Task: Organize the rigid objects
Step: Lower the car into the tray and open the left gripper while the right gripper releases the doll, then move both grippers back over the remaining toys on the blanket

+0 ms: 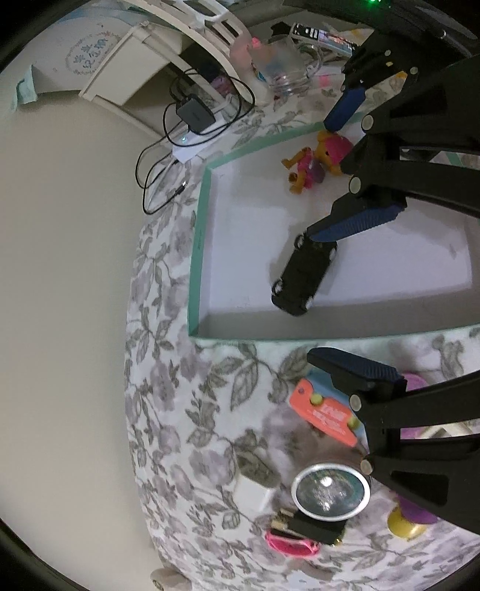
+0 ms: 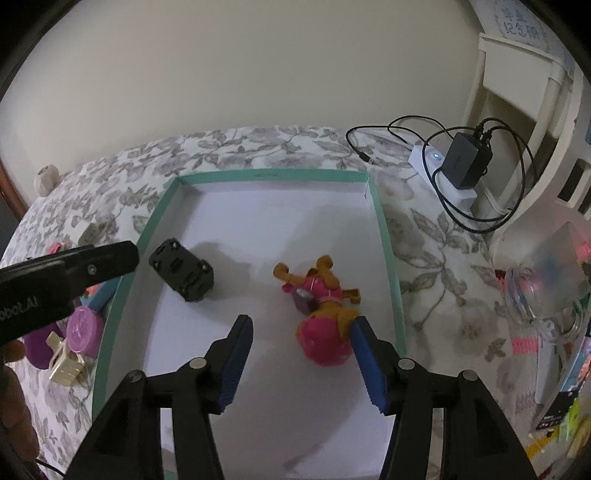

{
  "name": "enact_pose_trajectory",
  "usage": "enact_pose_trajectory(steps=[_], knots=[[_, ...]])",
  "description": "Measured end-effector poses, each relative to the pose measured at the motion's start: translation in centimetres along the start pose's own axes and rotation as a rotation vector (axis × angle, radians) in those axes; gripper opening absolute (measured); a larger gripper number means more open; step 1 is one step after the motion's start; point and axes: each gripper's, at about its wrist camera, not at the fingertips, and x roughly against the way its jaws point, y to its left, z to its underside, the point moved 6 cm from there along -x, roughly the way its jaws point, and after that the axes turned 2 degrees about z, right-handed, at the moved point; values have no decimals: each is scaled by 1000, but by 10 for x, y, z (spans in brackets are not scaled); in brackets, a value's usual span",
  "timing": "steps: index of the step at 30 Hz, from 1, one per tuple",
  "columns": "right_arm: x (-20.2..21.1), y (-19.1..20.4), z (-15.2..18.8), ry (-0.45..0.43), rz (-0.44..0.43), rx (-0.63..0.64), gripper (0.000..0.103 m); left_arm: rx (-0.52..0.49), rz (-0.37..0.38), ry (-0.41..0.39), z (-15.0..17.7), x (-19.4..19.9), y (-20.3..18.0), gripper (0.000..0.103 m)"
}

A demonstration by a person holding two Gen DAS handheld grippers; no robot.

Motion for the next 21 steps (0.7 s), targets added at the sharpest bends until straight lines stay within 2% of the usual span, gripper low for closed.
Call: enact_pose_trajectory(steps=[2, 5, 6, 10, 11, 12, 13, 18, 21], knots=[[1, 2, 2, 3, -8, 0, 59, 11, -25, 0, 2, 2, 6, 62], [4, 5, 5, 5, -19, 1, 60, 35, -57, 5, 5, 4, 15, 76], [4, 6, 6, 5, -12, 2, 61, 41, -68, 0, 6, 6, 18, 78], [5, 6, 10, 9, -12, -13, 70, 65, -93, -16, 10, 15, 27, 83], [6, 7, 11, 9, -15, -15, 72, 74, -101, -25, 10, 17, 29, 89], [5, 7, 11, 11, -16, -15, 80, 84, -109, -35, 11, 20, 31, 95], [6, 7, 12, 11, -12, -15, 88, 92, -114, -44, 12, 22, 33, 96], [13, 10, 13, 3, -20, -26, 101, 111, -152, -56, 17, 31, 43, 99], [18, 10, 12, -3, -10, -34, 102, 143, -169, -44, 23, 33, 50, 100]])
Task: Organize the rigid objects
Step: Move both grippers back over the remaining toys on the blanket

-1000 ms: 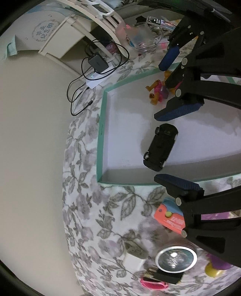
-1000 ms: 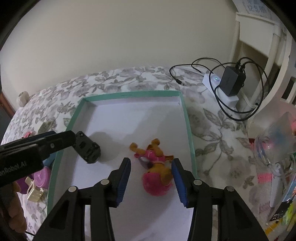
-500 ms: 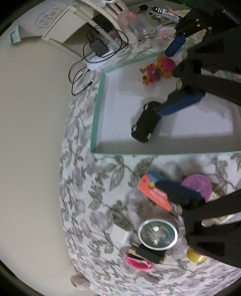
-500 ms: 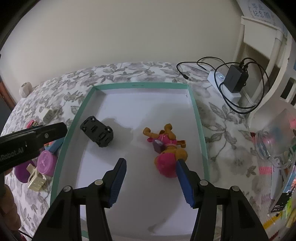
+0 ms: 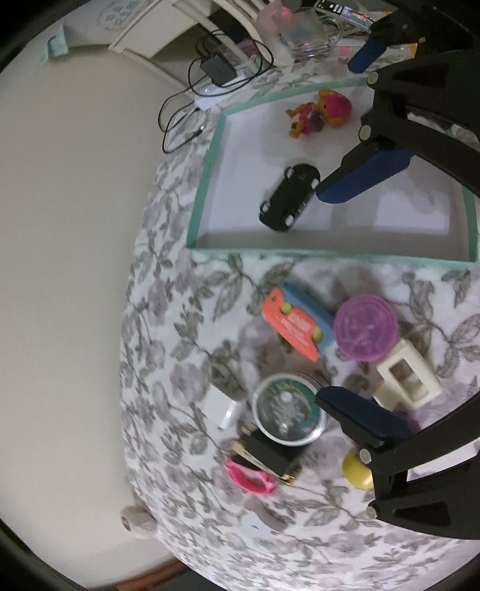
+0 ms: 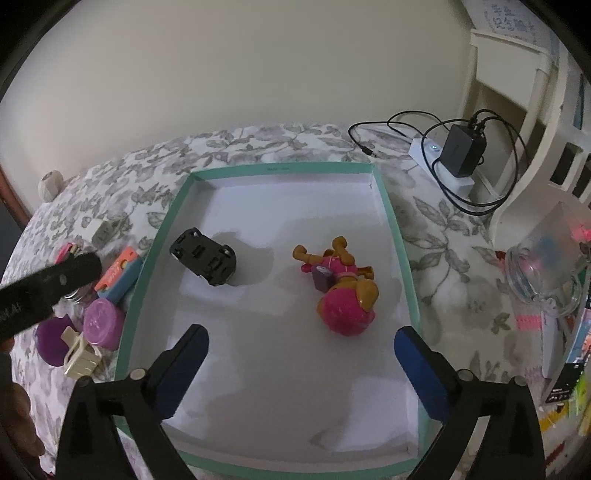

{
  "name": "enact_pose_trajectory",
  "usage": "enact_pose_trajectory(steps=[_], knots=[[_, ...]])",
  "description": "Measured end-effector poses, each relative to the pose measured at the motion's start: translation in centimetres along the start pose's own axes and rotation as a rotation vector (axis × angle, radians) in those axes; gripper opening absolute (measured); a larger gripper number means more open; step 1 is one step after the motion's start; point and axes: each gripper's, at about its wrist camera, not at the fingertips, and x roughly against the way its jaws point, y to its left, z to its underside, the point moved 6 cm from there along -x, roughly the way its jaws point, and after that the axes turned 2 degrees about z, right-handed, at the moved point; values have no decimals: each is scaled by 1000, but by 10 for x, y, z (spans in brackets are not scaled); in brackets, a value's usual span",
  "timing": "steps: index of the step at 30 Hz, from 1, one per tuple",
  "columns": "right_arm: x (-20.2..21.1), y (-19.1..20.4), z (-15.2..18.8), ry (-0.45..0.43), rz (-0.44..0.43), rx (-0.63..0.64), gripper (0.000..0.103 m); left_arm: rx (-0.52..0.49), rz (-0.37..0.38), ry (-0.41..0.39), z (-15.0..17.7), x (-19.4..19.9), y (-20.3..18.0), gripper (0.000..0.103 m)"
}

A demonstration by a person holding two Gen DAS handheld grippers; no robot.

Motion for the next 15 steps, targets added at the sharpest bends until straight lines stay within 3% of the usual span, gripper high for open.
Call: enact_pose_trajectory(steps=[9, 15], knots=[[22, 10, -4, -21, 21, 18, 103, 126, -39, -37, 10, 15, 40, 103], [45, 40, -21, -49, -10, 33, 103, 156, -90, 13, 18, 21, 78, 103]])
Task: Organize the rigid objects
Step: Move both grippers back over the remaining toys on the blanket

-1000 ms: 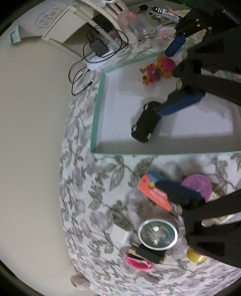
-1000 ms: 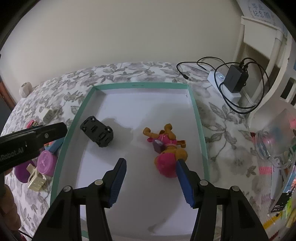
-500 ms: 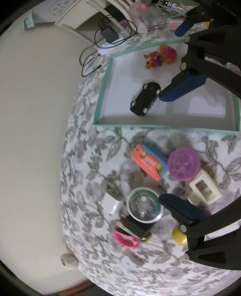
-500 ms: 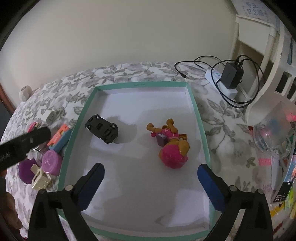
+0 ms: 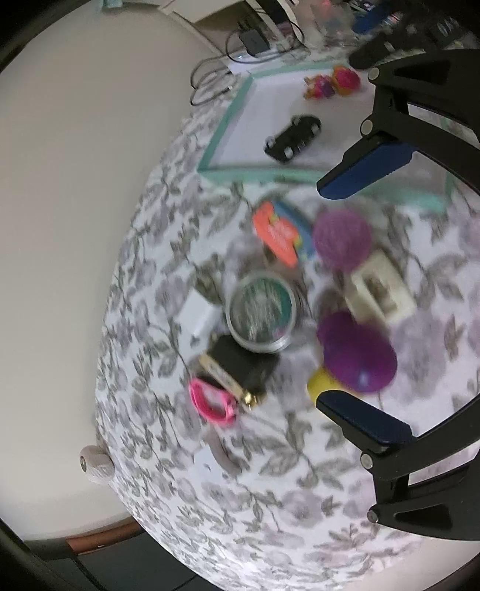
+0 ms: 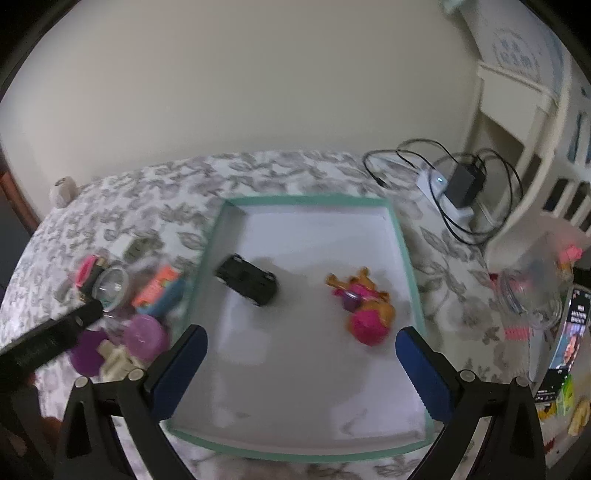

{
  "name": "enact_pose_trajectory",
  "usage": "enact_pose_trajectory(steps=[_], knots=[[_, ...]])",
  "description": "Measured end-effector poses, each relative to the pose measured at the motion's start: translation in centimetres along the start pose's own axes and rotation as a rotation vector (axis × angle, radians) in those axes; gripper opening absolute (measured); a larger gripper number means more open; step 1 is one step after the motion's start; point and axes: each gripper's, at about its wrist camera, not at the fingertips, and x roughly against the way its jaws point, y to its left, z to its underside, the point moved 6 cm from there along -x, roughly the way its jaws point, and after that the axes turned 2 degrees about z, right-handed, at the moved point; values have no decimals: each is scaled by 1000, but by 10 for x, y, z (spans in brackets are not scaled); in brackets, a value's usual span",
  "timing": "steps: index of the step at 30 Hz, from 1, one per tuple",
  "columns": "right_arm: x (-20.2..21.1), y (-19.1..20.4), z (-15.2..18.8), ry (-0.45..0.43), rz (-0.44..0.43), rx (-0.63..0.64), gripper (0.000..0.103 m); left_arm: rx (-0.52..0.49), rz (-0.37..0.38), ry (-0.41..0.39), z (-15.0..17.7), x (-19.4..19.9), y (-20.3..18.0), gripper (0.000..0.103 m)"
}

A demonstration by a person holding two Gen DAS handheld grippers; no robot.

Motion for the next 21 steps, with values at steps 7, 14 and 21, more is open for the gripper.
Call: enact_pose_trajectory(steps=[7, 14, 21], knots=[[9, 54, -3, 15, -40, 75, 103, 34, -75, 19, -6, 6, 51, 103], [9, 110, 2, 41, -81, 176, 103, 104, -83, 35, -12, 8, 88, 103], [-3, 151, 16, 83, -110, 258, 103, 205, -78, 139, 3, -23, 118, 103]])
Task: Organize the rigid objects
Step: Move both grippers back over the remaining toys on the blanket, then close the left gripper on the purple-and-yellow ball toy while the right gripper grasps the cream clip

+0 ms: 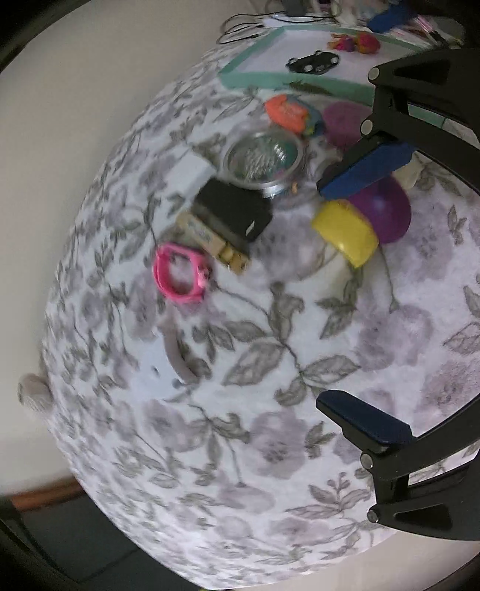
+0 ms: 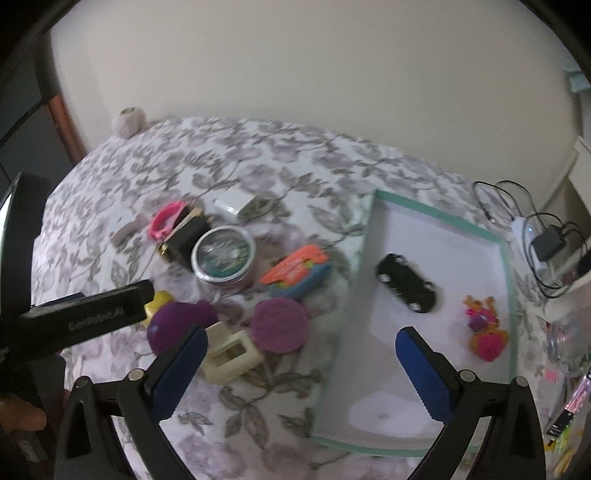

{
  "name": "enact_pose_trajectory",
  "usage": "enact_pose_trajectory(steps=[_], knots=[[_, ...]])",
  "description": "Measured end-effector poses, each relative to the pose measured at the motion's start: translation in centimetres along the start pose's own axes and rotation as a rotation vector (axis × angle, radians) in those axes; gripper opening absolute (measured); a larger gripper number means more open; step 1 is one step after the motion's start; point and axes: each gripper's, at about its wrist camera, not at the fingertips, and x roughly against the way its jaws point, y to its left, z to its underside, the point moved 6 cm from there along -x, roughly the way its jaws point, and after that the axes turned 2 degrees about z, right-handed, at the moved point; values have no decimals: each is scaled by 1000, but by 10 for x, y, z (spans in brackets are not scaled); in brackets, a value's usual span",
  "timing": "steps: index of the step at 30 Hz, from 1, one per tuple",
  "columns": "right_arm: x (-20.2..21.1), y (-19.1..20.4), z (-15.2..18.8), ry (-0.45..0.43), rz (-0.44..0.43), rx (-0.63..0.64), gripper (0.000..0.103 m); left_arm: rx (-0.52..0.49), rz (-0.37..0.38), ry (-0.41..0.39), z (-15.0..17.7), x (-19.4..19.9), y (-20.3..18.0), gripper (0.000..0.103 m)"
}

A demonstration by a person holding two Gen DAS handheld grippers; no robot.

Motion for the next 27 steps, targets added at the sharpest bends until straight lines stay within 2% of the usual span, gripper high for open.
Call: enact_pose_trajectory(steps=[3, 14, 16, 21, 27], knots=[[-13, 13, 5, 27, -14, 29, 103, 31, -1, 2, -1, -2, 6, 103], [-54, 37, 36, 141, -68, 71, 103, 16, 19, 45, 1, -14, 0, 103], [-59, 40, 41, 151, -61, 96, 99, 13, 37, 56, 2, -16, -4, 103], [-68, 49, 48, 182, -104, 117, 87, -1, 47, 67, 3, -19, -7, 103], [-68, 55, 47, 150, -82, 152, 80, 11, 66, 78, 4, -19, -5, 103]])
